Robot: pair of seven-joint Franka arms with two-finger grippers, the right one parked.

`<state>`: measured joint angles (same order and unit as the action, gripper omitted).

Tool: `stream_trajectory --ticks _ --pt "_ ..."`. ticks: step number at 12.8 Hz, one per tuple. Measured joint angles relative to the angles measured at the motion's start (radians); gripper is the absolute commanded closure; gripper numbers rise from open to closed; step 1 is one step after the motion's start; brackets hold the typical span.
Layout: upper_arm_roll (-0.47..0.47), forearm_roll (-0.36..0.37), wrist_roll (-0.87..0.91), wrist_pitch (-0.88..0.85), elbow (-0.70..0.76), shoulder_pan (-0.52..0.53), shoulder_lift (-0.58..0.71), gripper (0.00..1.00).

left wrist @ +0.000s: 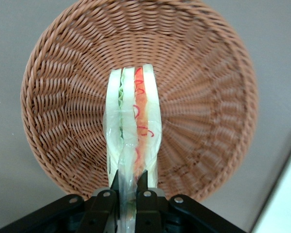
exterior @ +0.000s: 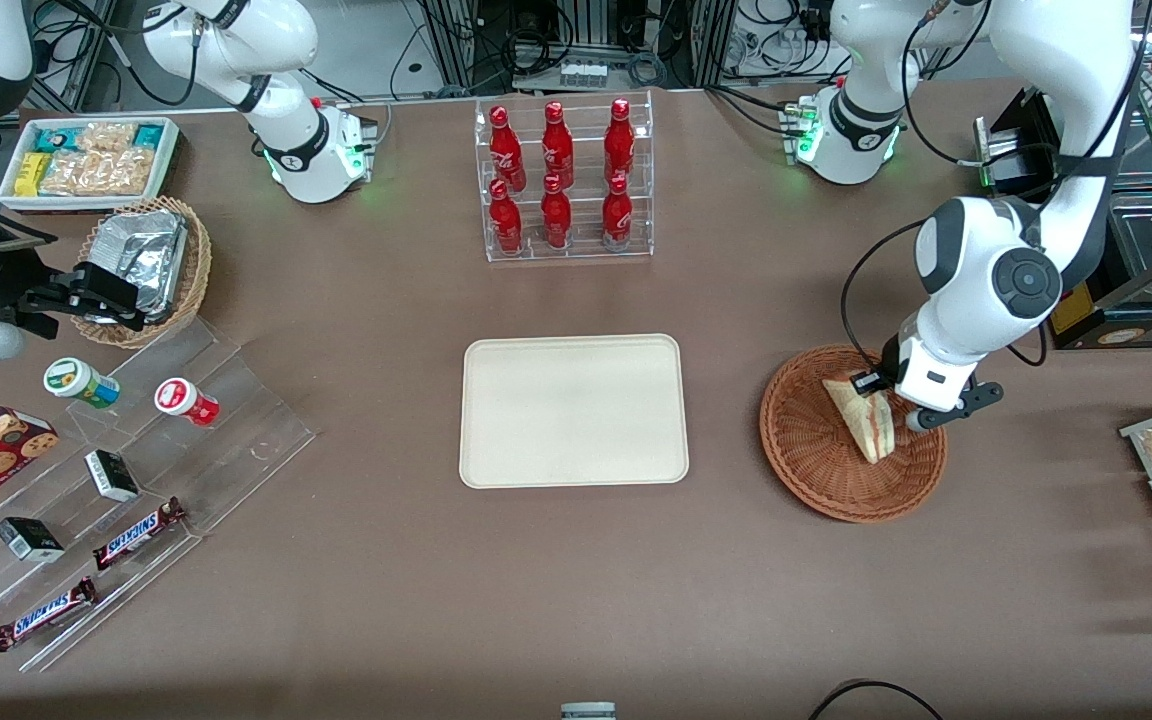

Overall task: Place sandwich from basket to tray
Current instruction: 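Close the left gripper on the sandwich and lift it, then carry the sandwich with the left gripper over the cream tray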

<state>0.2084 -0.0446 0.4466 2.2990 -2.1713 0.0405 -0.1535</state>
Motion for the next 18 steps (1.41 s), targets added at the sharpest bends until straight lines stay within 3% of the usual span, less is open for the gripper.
stream_trajectory --ticks 7,18 --pt "0.067 0.0 -0.051 -0.057 0.05 -0.059 0.034 1.0" --pt "0.081 0.0 0.019 -0.056 0.118 -0.302 -0.03 1.0"
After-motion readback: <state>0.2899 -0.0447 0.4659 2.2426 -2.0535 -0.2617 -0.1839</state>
